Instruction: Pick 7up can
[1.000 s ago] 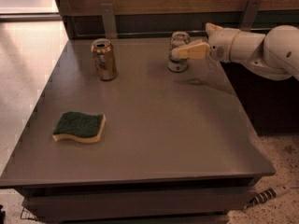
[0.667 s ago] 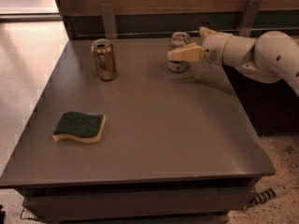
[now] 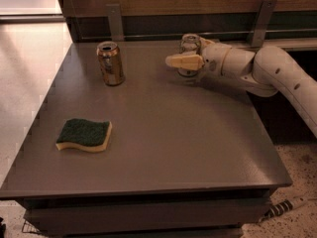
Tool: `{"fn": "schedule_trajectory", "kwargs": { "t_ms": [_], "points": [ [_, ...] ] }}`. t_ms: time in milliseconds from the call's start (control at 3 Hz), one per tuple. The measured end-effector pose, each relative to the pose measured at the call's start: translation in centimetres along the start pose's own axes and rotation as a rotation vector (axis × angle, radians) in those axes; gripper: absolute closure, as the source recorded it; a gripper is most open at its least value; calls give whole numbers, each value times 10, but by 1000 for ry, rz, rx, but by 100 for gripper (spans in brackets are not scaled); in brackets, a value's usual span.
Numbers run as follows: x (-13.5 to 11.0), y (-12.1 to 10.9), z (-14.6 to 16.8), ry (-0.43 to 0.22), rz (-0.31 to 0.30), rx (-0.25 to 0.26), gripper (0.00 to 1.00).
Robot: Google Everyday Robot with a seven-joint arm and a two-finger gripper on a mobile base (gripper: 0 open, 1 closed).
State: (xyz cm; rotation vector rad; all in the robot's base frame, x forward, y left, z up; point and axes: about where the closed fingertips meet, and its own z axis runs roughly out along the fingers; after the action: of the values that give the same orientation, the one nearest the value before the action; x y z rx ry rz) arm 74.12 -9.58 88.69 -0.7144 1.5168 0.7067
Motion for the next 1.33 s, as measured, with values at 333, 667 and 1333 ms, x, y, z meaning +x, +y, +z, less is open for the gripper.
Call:
{"fn": "schedule_trajectory", "kwargs": {
  "t_ms": [333, 667, 1333],
  "points": [
    [-1, 5, 5, -7, 3, -11, 36],
    [-1, 7, 8, -7, 3, -17, 67],
    [-2, 10, 12, -7, 4, -24, 100]
  ]
}}
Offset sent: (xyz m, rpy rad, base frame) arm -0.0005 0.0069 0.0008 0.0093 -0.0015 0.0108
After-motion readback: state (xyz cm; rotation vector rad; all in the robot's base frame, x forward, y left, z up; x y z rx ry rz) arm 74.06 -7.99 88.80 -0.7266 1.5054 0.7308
